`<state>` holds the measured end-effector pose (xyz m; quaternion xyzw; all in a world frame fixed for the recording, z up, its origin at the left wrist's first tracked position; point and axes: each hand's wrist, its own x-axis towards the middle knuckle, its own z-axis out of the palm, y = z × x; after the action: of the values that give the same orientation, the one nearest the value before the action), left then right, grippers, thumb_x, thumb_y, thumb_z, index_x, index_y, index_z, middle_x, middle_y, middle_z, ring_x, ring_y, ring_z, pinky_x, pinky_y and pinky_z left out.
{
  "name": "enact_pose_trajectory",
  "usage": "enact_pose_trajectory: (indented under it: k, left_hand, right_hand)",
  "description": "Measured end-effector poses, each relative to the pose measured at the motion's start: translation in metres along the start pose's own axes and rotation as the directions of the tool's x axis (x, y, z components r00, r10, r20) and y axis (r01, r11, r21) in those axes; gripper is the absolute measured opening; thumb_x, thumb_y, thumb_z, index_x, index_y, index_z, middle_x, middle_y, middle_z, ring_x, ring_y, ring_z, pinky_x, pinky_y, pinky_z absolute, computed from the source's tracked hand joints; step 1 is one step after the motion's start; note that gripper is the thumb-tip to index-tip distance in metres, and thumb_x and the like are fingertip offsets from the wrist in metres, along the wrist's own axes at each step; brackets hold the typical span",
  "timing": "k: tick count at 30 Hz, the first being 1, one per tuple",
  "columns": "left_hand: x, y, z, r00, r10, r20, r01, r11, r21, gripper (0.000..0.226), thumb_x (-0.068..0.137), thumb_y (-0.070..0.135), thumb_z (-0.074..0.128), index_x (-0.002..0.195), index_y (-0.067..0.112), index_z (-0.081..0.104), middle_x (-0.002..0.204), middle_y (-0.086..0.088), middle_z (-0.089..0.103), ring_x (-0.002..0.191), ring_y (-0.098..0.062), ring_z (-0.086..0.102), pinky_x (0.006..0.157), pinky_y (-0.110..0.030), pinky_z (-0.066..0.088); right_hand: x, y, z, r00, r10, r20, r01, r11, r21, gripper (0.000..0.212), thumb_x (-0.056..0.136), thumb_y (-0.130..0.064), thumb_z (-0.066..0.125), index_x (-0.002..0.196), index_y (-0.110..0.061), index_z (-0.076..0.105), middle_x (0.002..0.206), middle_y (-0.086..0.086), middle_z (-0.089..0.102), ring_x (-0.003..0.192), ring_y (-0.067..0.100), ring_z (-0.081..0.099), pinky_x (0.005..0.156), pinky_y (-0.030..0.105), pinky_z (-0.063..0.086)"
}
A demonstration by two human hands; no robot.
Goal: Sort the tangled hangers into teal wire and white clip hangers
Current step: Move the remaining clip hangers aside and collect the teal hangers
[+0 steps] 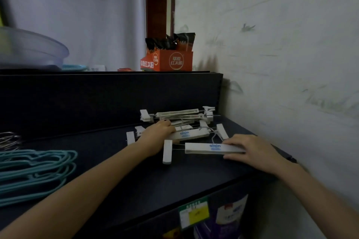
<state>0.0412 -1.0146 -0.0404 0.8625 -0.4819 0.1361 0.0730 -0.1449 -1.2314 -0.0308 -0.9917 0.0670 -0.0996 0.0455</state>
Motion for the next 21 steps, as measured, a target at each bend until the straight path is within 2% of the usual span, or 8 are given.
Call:
enact_pose_trajectory:
  k: [2, 6, 11, 13, 15, 17, 21]
  left_hand:
    - [0.005, 0.001, 0.001, 1.000, -0.008, -0.006, 0.008, 1.000, 0.008, 0.029, 0.093, 0.016, 0.050, 0.121, 0.016, 0.055, 0.122, -0.003, 0.050, 0.115, -0.018, 0.045, 0.093, -0.028, 0.038]
    - [0.010, 0.000, 0.000, 1.000, 0.002, -0.004, -0.001, 0.995, 0.096, 0.027, 0.091, 0.015, 0.052, 0.117, 0.015, 0.058, 0.123, -0.004, 0.052, 0.115, -0.020, 0.046, 0.095, -0.030, 0.039]
    - [0.003, -0.006, -0.019, 0.986, 0.021, 0.168, -0.033, 0.997, 0.074, 0.035, 0.089, 0.019, 0.056, 0.123, 0.017, 0.053, 0.124, -0.002, 0.051, 0.115, -0.017, 0.046, 0.095, -0.030, 0.042]
    - [-0.004, -0.006, -0.030, 0.975, 0.025, 0.222, -0.037, 0.998, 0.047, 0.036, 0.090, 0.021, 0.055, 0.126, 0.018, 0.051, 0.126, -0.001, 0.050, 0.116, -0.017, 0.047, 0.097, -0.032, 0.043]
    - [-0.013, -0.006, -0.041, 0.982, 0.014, 0.188, -0.025, 0.998, 0.058, 0.033, 0.092, 0.025, 0.052, 0.125, 0.021, 0.052, 0.126, 0.001, 0.052, 0.115, -0.016, 0.049, 0.094, -0.034, 0.045]
    - [-0.025, -0.007, -0.053, 0.995, -0.032, 0.091, 0.023, 0.995, 0.100, 0.029, 0.094, 0.029, 0.047, 0.120, 0.022, 0.056, 0.121, 0.004, 0.055, 0.112, -0.015, 0.051, 0.087, -0.033, 0.047]
    - [-0.062, -0.022, -0.074, 0.981, -0.181, -0.075, 0.191, 0.969, 0.157, 0.026, 0.095, 0.030, 0.042, 0.108, 0.022, 0.062, 0.108, 0.004, 0.061, 0.097, -0.016, 0.058, 0.079, -0.037, 0.050]
  right_hand:
    - [0.010, 0.008, 0.002, 1.000, -0.011, 0.011, 0.011, 1.000, 0.026, 0.049, 0.082, -0.056, 0.056, 0.126, -0.035, 0.054, 0.120, -0.017, 0.057, 0.108, 0.006, 0.052, 0.088, 0.029, 0.045]
    - [0.027, 0.017, 0.003, 1.000, -0.027, 0.008, 0.026, 0.997, 0.079, 0.048, 0.082, -0.051, 0.060, 0.126, -0.033, 0.056, 0.118, -0.014, 0.057, 0.109, 0.010, 0.053, 0.092, 0.035, 0.046]
    - [0.038, 0.022, 0.009, 0.998, -0.056, 0.012, 0.056, 0.998, -0.001, 0.052, 0.086, -0.048, 0.057, 0.134, -0.029, 0.049, 0.124, -0.011, 0.051, 0.113, 0.009, 0.045, 0.091, 0.024, 0.037]
    - [0.041, 0.020, 0.008, 0.998, -0.066, 0.015, 0.067, 0.997, -0.046, 0.055, 0.086, -0.049, 0.056, 0.135, -0.026, 0.047, 0.128, -0.009, 0.047, 0.116, 0.010, 0.042, 0.094, 0.025, 0.037]
    - [0.044, 0.013, 0.004, 0.996, -0.087, 0.034, 0.089, 0.993, -0.077, 0.063, 0.083, -0.052, 0.059, 0.138, -0.025, 0.043, 0.131, -0.007, 0.043, 0.119, 0.013, 0.041, 0.100, 0.032, 0.039]
    - [0.047, 0.002, -0.004, 0.992, -0.113, 0.049, 0.117, 0.990, -0.074, 0.066, 0.081, -0.050, 0.062, 0.139, -0.028, 0.039, 0.132, -0.006, 0.044, 0.119, 0.014, 0.043, 0.101, 0.034, 0.040]
    - [0.056, -0.039, -0.015, 0.974, -0.223, -0.038, 0.219, 0.972, -0.081, 0.052, 0.085, -0.046, 0.058, 0.134, -0.030, 0.046, 0.133, -0.009, 0.048, 0.121, 0.011, 0.045, 0.098, 0.033, 0.043]
